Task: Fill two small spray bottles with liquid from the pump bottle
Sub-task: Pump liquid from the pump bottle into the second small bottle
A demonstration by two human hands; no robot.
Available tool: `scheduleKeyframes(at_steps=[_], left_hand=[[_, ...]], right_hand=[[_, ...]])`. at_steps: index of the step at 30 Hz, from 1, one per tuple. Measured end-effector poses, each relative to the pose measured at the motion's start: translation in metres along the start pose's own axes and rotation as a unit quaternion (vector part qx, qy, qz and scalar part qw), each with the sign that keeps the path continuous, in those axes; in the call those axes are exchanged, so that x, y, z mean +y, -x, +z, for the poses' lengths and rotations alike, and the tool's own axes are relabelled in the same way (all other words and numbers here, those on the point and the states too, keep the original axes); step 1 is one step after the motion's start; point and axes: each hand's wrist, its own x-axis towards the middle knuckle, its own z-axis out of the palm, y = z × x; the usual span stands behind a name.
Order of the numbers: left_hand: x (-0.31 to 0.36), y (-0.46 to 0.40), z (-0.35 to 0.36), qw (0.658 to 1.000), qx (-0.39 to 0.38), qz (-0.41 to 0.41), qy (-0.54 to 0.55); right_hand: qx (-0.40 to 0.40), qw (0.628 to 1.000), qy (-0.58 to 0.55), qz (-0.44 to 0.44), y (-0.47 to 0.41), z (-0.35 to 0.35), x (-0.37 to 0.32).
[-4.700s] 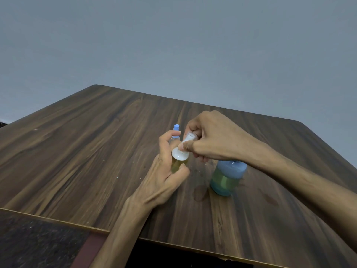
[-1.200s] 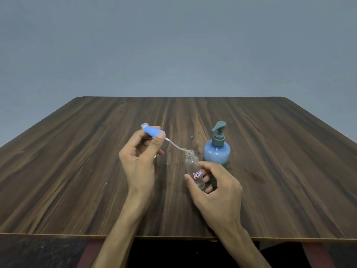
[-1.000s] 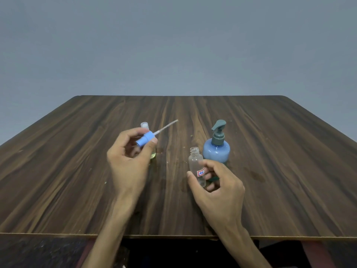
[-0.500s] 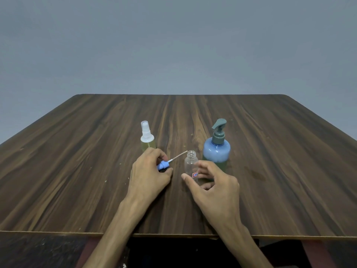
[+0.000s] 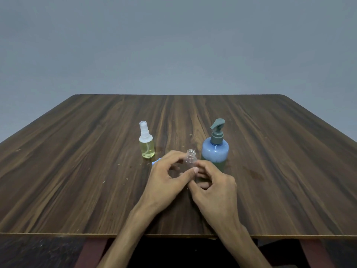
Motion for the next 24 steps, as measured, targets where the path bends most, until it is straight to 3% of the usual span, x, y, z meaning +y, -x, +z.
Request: scheduleKeyframes(at_steps=[3,8,11,13,17,20,24], left_hand=[[-0.001,0.000,0.006,0.999,0.014,-0.023,0.046],[0.009,-0.004,0.007,0.989,0.060,-0.029,0.130],[0.017,-0.009,0.010,0.990,0.054,-0.015,0.128],[0.023,-0.014,0.013,0.989,0.043,-0.011,0.143],[0.029,-0.028,0.023,0.989,0.036,0.020,0.145],[0.031,-0.032,0.024,0.989,0.042,0.035,0.138],[0.033,-0.030,0.024,0.990,0.045,0.047,0.127]], right_hand=[[0.000,1.000,-0.014,-0.004,0.001,-0.002,-0.003],[0.125,0.988,-0.069,-0.065,-0.014,-0.040,-0.022],[0.121,0.984,-0.130,-0.025,-0.065,-0.060,-0.027],[0.061,0.983,-0.165,0.058,-0.106,-0.061,-0.031],[-0.195,0.950,-0.121,0.212,-0.164,-0.052,-0.048],[-0.333,0.916,-0.044,0.221,-0.181,-0.043,-0.058],[-0.402,0.893,0.040,0.200,-0.191,-0.033,-0.078]])
